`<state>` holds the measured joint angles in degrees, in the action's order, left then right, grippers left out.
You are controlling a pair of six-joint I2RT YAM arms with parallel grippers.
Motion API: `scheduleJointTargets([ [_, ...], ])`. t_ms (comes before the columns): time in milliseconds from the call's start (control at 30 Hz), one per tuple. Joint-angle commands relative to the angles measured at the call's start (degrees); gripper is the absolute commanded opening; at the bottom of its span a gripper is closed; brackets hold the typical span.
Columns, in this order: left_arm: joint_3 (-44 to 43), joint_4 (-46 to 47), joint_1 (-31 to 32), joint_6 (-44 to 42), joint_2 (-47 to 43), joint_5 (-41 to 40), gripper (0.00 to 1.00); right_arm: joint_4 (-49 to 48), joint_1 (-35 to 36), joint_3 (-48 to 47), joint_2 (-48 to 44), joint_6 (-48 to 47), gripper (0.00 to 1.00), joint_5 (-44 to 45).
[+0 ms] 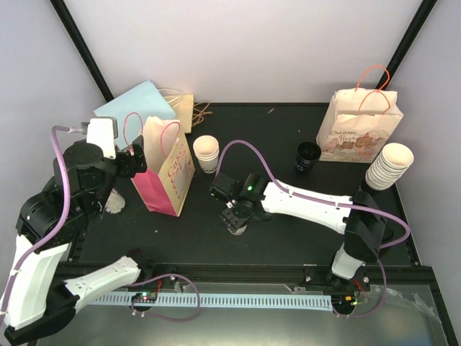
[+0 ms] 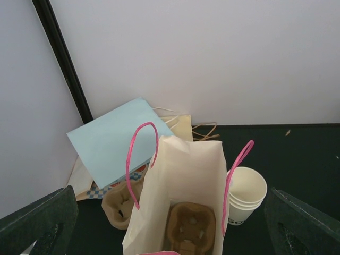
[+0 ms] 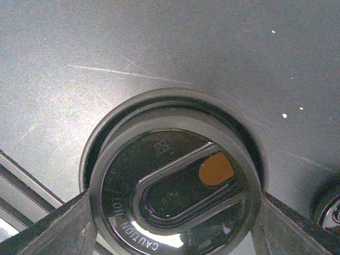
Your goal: Pack the takeout coffee
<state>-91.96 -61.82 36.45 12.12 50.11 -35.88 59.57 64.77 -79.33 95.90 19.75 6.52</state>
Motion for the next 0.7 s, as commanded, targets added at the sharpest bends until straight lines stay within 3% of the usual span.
scheduleJointTargets([
  [0,0.33,-1.35,-0.31,-1.04,-0.54,-1.21,0.99,2.11,0.51,-1.43,0.93,-0.14,0.74,2.1],
  [333,0.31,-2.82,-1.99,1.97,0.05,0.2,0.99,2.42,0.51,-3.08,-2.21,0.37,0.71,5.1],
  [467,1.01,-3.15,-9.08,1.66,0.95,6.34,0.99,2.62,0.44,-3.41,-3.61,0.3,0.7,6.74],
  [667,2.65,-3.35,-24.85,-0.59,3.98,18.59,0.99,3.67,0.28,-2.98,-5.44,-0.54,0.69,9.39],
])
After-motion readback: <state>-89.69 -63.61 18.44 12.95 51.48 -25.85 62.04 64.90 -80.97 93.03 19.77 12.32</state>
